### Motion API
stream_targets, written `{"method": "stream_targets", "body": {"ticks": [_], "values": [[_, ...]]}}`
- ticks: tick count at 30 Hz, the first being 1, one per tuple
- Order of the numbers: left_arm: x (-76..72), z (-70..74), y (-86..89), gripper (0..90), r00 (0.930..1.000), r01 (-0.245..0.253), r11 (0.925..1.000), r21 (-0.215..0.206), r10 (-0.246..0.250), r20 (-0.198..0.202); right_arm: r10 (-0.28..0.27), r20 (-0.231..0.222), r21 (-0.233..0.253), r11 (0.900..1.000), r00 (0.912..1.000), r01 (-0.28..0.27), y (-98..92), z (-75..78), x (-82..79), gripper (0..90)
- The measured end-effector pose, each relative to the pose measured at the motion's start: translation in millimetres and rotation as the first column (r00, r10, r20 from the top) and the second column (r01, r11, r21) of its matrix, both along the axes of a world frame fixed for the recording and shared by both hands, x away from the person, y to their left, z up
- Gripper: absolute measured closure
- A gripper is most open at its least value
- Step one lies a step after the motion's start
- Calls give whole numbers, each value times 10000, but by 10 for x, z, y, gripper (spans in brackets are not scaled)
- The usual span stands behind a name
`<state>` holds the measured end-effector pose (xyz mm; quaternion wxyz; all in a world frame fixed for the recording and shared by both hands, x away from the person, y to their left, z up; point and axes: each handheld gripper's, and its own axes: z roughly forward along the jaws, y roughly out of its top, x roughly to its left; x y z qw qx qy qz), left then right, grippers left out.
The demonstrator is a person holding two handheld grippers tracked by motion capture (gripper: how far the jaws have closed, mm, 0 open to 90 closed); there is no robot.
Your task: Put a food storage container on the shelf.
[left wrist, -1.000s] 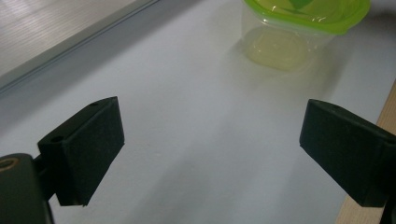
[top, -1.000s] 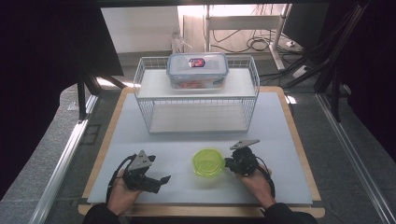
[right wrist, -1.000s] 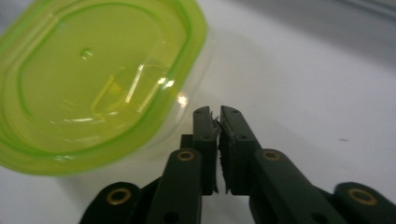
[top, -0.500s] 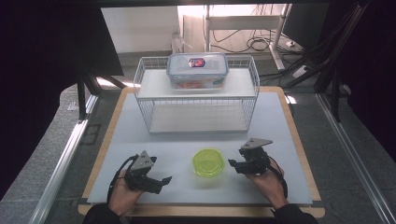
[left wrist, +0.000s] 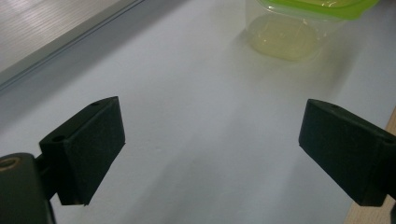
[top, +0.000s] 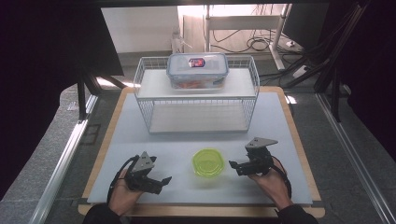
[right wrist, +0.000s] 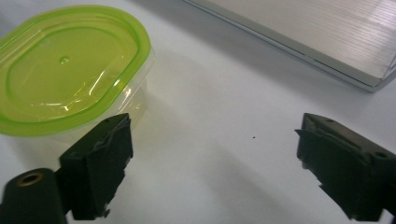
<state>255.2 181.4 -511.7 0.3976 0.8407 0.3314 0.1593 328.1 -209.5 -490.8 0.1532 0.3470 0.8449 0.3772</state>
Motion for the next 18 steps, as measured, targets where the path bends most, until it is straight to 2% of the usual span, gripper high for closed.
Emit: {"method": "stream_targets", "body": {"ticks": [6,10,13,18], "values": [[1,-3,-1,71,10000,33,10000,51,-33,-2,4,-243,62,10000,9997,-2,17,17,2,44],[0,-5,-6,71,10000,48,10000,71,-48,-3,56,-397,474,9989,9992,-37,36,73,-16,39],[-1,-5,-9,71,10000,57,9999,89,-57,25,215,-515,495,9986,9984,-189,59,126,-42,83],[-5,1,-8,71,10000,31,10000,75,-31,76,181,-524,662,9977,9985,-146,98,205,-76,219]]}}
